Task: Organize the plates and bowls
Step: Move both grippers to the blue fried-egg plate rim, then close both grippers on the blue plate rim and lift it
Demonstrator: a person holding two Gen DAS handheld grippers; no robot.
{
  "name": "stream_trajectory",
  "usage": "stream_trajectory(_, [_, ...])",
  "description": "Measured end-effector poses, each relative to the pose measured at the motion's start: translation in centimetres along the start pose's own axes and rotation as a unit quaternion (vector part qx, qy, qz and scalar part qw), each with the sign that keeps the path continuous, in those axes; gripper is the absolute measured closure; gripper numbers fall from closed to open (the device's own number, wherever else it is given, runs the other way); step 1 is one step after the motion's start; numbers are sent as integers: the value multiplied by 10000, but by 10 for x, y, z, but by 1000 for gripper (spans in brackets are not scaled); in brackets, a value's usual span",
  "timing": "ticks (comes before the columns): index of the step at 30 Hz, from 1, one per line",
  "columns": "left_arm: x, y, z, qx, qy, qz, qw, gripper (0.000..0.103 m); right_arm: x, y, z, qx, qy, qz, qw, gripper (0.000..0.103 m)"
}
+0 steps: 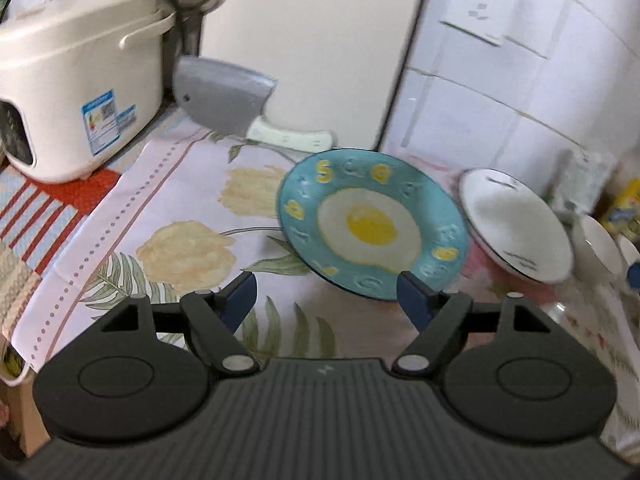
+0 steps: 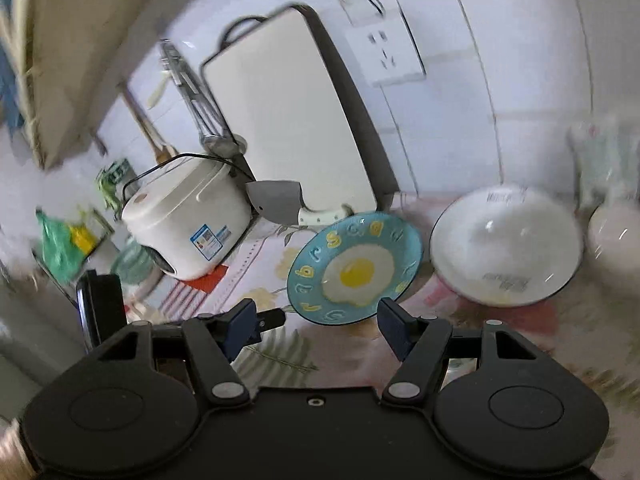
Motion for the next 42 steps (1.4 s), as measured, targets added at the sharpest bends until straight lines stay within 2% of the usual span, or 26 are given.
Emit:
stream_trajectory(2, [-4, 12, -4, -120, -76, 11, 9999, 27, 0, 23, 10, -55, 235, -57, 9997, 31])
stream_trajectory(7, [-12, 38, -10, -300, -83, -17, 9995, 27, 3, 83, 42, 126, 943, -330, 9949, 31])
stream_trajectory(9, [-14, 43, -12, -438, -162, 133, 9988, 28, 5, 100, 48, 266, 1010, -506, 9932, 34])
stream_trajectory(12, [-19, 52, -13, -360, -215, 111, 9991, 29, 9, 111, 56, 252, 1143, -499, 9919, 34])
stream_trajectory(15, [-21, 65, -15, -324, -273, 20, 9991, 33, 9, 123, 64, 347, 1158, -552, 9911, 34])
stream_trajectory(17, [-22, 72, -16, -299, -348, -87, 9989, 43, 7, 132, 70, 406, 1163, -530, 9910, 36])
stream_trajectory(18, [-23, 75, -16, -263, -384, -133, 9988, 46, 7, 135, 72, 389, 1147, -509, 9913, 52])
stream_trajectory(19, [-23, 79, -17, -253, -433, -181, 9986, 57, 5, 137, 74, 329, 1061, -492, 9926, 62])
stream_trajectory(20, [-23, 81, -18, -253, -496, -214, 9982, 70, 4, 140, 74, 364, 976, -518, 9932, 68])
stream_trajectory(23, [-24, 86, -20, -70, -638, -351, 9973, 83, 3, 145, 79, 598, 1011, -533, 9916, 68])
stream_trajectory(30, [-29, 94, -21, 126, -832, -522, 9951, 87, -5, 162, 92, 718, 1370, -592, 9862, 69])
stream_trajectory(31, [-30, 95, -22, 149, -925, -536, 9942, 87, -7, 167, 94, 715, 1431, -620, 9852, 77])
stream_trajectory(32, [-29, 95, -23, 179, -1019, -548, 9931, 87, -9, 168, 95, 703, 1492, -590, 9845, 88])
stream_trajectory(34, [-26, 96, -26, 275, -1228, -534, 9906, 86, -10, 169, 97, 726, 1669, -583, 9816, 89])
stream_trajectory(38, [-24, 95, -23, 237, -1198, -459, 9915, 86, -9, 175, 92, 889, 1550, -572, 9822, 89])
stream_trajectory(42, [-25, 95, -27, 299, -1297, -504, 9898, 86, -8, 184, 98, 839, 1681, -479, 9810, 86])
Point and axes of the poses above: each gripper's, at about its wrist camera, not at the fingertips, and y roughly the way its jaws point, z to its right, x to its underside, the point moved 1 cm from there along y, roughly the way its jaws point, and after that the axes turned 4 degrees about -z, right-handed, at the moved point
